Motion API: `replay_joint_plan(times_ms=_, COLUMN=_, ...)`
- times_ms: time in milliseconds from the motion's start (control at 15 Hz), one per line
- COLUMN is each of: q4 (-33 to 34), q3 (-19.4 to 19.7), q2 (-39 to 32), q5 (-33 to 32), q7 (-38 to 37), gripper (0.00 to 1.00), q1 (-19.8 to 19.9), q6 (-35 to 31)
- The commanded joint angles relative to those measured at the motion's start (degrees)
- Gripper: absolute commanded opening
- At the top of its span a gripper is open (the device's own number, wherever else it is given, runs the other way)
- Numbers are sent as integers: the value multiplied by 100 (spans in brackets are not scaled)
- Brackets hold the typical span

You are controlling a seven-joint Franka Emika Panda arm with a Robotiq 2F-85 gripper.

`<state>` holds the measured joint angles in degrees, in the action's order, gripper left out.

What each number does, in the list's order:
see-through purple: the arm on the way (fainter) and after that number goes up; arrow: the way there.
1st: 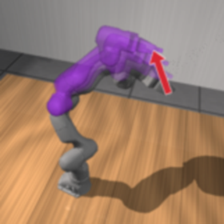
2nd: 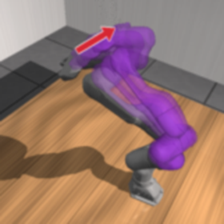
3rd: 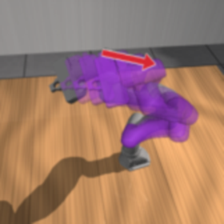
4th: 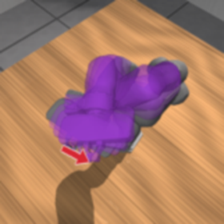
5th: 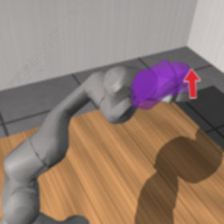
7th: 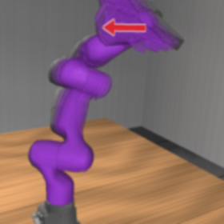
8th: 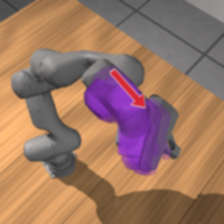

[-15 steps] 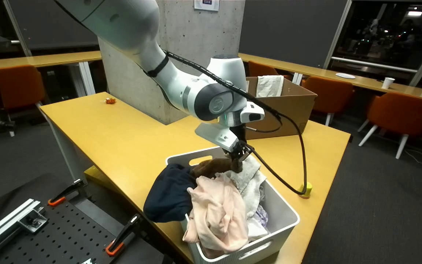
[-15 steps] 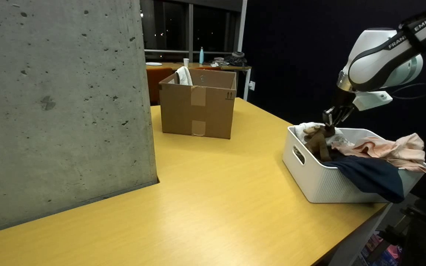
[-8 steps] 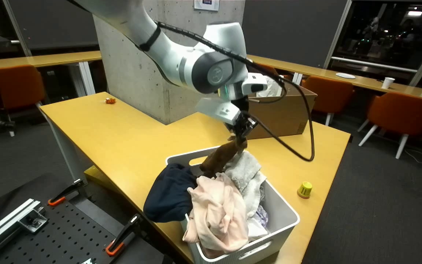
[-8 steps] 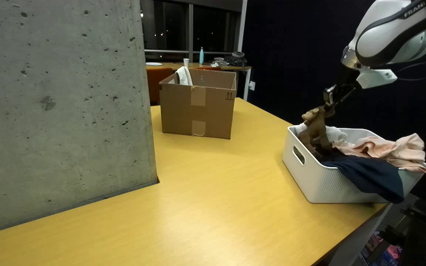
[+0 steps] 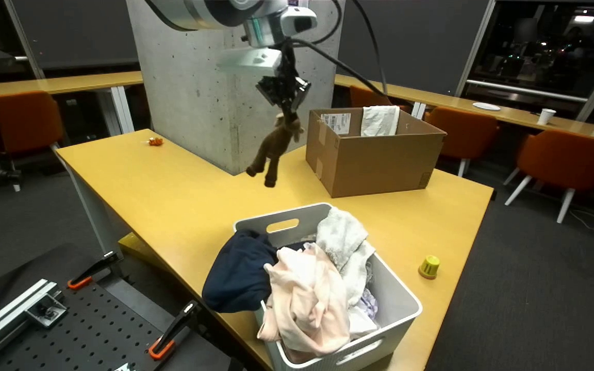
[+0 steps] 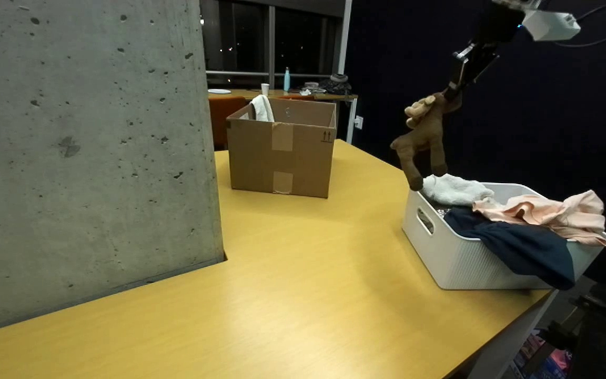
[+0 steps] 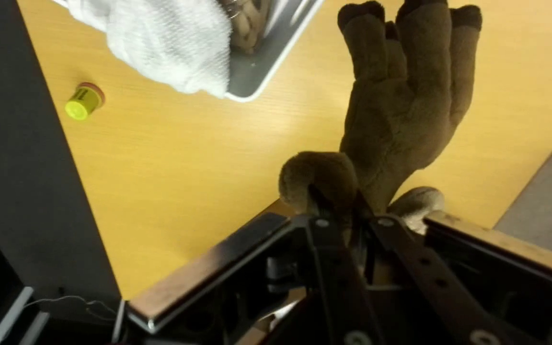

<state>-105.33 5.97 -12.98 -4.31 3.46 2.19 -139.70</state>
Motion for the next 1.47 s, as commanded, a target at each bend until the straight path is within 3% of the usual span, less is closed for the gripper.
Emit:
replay_joint_plan(times_ms=0, q4=-1065, q3=-328, q2=976, q5=-160, q7=-135, gripper=3, q1=-270, q6=297)
replay_joint_plan(times_ms=267, q4=-1533, q3=-828, q2=747, q5=340, q7=365, gripper=3, q1=-526, q6=27)
replay_joint_plan(times_ms=533, q4=-1437, q3=-1221, q2=-100, q5=518, q7=786, gripper=3, q1=-732, q6=-365)
replay_joint_plan(times_ms=1000, q4=-499, q3=-1028, q2=-1665, q5=-355, q7=636, gripper=3, q1=-848, q6=-1182)
replay_joint_plan(times_ms=1333, q4=511, q3=-901, q2=-2501, q5=-471, q7=647, gripper=3, q1=-824, q6=-1473)
replay_joint_plan(times_ms=1400, q4=666, q3=-891, q2=-2611, q5=-447, q7=635, gripper=12, q1=-812, q6=-1471)
